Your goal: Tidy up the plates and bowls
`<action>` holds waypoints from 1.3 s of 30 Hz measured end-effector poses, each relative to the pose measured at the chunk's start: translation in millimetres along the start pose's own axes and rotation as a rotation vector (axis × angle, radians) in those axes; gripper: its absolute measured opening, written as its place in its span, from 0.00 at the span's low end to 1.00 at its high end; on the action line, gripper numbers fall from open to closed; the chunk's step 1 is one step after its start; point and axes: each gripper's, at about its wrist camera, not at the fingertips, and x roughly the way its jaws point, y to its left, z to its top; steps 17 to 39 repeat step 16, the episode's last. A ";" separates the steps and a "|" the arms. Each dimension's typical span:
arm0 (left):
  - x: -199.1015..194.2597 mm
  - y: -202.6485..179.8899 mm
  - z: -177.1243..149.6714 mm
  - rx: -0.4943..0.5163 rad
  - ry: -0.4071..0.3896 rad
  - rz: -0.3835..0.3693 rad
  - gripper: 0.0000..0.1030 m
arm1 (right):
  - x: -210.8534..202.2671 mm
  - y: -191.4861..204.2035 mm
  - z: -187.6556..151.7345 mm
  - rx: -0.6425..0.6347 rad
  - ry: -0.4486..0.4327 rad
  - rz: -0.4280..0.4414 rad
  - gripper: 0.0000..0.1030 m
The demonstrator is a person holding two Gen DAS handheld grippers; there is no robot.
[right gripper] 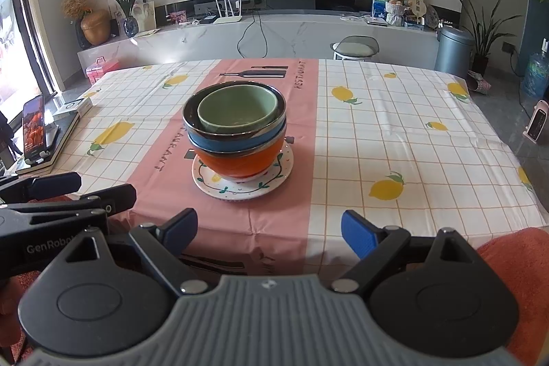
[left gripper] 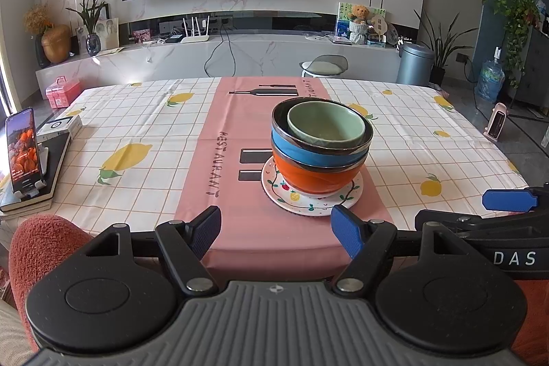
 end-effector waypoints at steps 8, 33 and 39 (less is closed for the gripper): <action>0.0 0.2 0.2 0.000 -0.001 -0.001 0.83 | 0.1 0.1 -0.5 -0.001 -0.001 -0.001 0.87; -0.5 -0.1 0.7 0.000 -0.001 -0.001 0.83 | 0.3 0.2 -1.0 0.000 0.001 0.000 0.87; -0.5 -0.1 0.7 0.000 -0.001 -0.001 0.83 | 0.3 0.2 -1.0 0.000 0.001 0.000 0.87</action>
